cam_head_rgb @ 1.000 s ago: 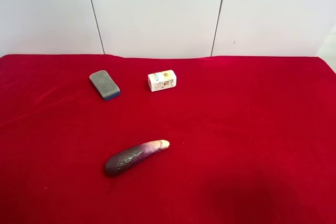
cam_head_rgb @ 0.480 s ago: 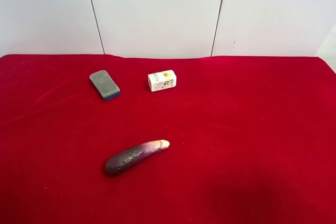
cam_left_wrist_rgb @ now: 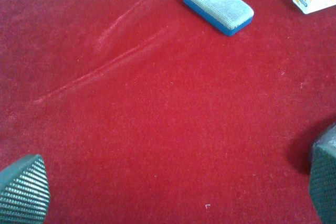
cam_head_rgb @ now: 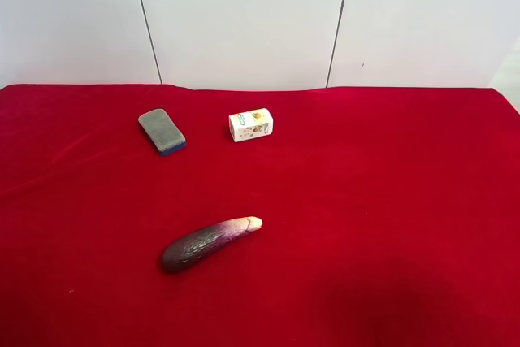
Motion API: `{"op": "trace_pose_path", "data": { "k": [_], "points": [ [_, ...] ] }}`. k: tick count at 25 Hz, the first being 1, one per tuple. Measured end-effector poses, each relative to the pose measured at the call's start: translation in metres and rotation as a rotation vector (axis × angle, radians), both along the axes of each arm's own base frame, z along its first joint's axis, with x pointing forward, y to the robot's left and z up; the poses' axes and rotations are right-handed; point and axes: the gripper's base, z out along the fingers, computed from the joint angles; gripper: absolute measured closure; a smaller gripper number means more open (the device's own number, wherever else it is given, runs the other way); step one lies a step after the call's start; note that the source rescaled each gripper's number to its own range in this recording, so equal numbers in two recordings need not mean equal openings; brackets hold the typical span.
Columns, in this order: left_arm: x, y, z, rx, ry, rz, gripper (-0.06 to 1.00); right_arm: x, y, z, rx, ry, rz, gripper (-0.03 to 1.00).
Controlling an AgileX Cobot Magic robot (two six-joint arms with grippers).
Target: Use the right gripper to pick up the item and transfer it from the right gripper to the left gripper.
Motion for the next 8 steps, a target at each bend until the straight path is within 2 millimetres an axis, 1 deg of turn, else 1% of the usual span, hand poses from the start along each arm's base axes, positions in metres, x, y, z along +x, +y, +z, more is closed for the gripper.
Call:
{"op": "trace_pose_path", "data": {
  "k": [8],
  "points": [
    [0.0000,0.0000,0.0000,0.000,0.000,0.000,-0.06,0.0000,0.0000,0.0000,0.000,0.000,0.000,-0.03]
  ]
}}
